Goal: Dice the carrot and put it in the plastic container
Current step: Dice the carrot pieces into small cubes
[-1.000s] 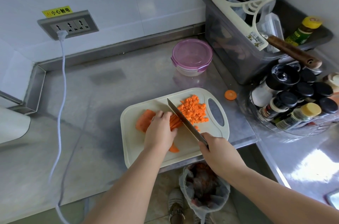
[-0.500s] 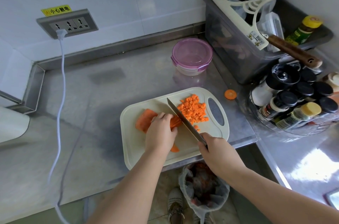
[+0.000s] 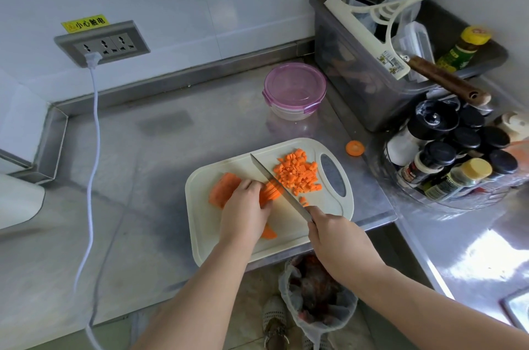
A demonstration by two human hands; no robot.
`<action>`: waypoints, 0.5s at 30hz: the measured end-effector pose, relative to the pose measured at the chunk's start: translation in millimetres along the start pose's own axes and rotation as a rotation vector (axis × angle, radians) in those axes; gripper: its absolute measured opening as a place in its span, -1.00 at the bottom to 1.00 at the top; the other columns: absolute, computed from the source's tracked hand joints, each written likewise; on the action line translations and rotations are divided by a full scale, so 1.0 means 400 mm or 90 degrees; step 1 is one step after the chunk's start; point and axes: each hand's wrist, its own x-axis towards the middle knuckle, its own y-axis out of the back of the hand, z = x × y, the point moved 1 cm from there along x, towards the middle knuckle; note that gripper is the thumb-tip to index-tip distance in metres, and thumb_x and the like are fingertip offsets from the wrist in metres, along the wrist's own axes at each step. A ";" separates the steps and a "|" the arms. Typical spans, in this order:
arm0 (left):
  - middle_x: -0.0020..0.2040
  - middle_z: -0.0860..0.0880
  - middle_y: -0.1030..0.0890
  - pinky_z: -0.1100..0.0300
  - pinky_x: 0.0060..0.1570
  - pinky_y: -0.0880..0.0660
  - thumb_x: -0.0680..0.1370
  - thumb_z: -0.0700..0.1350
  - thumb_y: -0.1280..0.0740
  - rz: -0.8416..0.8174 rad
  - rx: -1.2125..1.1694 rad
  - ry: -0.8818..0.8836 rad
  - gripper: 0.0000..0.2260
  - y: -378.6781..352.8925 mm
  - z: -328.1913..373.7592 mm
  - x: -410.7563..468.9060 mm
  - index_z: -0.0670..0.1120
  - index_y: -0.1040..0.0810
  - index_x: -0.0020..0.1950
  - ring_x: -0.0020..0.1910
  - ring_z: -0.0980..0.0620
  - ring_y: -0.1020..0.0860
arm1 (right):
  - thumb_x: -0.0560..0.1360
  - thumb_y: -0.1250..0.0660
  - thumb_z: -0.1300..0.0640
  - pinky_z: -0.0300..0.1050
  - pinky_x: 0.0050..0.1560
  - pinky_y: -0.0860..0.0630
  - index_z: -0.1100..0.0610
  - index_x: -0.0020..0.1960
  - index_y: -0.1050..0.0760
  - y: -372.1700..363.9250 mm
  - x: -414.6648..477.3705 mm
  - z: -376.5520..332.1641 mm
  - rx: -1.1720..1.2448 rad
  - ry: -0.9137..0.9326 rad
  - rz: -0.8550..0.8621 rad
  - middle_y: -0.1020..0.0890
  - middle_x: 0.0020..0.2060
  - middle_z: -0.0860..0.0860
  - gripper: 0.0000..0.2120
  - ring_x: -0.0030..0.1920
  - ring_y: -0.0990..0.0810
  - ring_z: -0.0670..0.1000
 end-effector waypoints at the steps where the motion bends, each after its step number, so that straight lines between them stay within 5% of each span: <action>1: 0.08 0.02 -0.54 0.09 -0.13 -0.48 0.50 -0.05 -0.37 -0.002 0.008 -0.008 -0.81 0.000 0.000 -0.001 -0.09 -0.57 0.06 0.04 -0.02 -0.55 | 0.66 -0.01 0.08 -0.02 -0.17 -0.55 -0.01 0.45 -0.21 -0.002 -0.001 -0.003 -0.017 -0.003 -0.006 -0.53 -0.19 -0.04 -0.64 -0.18 -0.59 0.08; 10: 0.09 0.05 -0.56 0.18 -0.19 -0.41 0.53 -0.04 -0.34 -0.002 0.068 -0.045 -0.83 -0.010 -0.006 -0.003 -0.07 -0.57 0.07 0.05 0.01 -0.56 | 0.61 -0.11 0.22 -0.05 -0.23 -0.53 0.03 0.35 -0.25 -0.029 0.007 -0.003 -0.064 -0.024 -0.042 -0.55 -0.20 -0.02 -0.68 -0.21 -0.60 0.07; 15: 0.08 0.06 -0.56 0.20 -0.18 -0.42 0.55 -0.03 -0.32 0.009 0.081 -0.055 -0.84 -0.017 -0.010 -0.008 -0.05 -0.57 0.08 0.04 0.02 -0.56 | 0.56 -0.16 0.28 -0.08 -0.33 -0.40 0.11 0.44 -0.12 -0.033 0.011 -0.008 -0.102 -0.020 -0.072 -0.35 -0.35 -0.05 -0.51 -0.28 -0.50 0.06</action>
